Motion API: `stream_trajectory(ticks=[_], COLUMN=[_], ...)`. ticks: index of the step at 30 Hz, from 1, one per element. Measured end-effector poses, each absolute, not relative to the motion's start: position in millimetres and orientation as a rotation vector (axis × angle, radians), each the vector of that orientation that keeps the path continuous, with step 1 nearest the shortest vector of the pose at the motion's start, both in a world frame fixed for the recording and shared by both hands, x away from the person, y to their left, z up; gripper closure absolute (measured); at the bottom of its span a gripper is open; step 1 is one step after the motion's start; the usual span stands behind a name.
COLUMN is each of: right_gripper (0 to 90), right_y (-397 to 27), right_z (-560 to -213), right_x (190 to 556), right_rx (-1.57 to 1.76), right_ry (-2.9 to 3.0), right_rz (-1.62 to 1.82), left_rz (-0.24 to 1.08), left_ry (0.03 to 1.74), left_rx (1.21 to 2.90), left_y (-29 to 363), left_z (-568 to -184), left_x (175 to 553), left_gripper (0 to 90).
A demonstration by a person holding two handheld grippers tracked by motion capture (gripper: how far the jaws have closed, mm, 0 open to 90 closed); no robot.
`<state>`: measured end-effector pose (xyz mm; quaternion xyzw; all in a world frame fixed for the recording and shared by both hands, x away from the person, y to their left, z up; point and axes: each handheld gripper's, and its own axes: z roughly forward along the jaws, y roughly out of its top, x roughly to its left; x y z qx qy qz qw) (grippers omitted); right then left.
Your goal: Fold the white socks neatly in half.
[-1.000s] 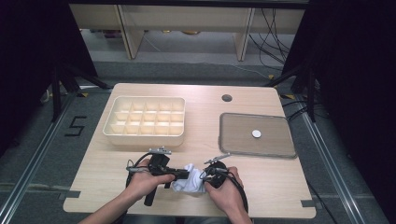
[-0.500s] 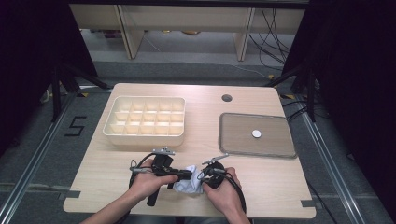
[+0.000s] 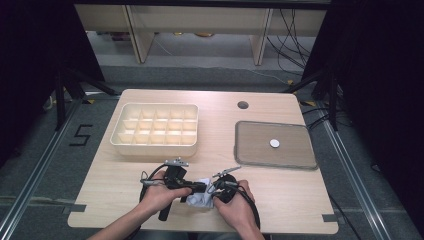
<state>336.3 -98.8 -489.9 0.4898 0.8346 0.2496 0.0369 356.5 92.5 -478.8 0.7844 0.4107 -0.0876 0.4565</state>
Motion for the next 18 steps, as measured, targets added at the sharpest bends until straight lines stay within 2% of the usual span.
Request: stream_trajectory(ticks=[18], right_gripper=[86.8], right_y=[-93.1], right_z=[-492.8], right_x=[336.4], right_rx=[1.483], right_ry=[2.577], right_rz=[0.765], left_rz=[-0.172], left_ry=[0.996], left_rx=[1.95], left_y=[87.2], left_z=[-476.8], left_x=[355.8], left_gripper=[83.5])
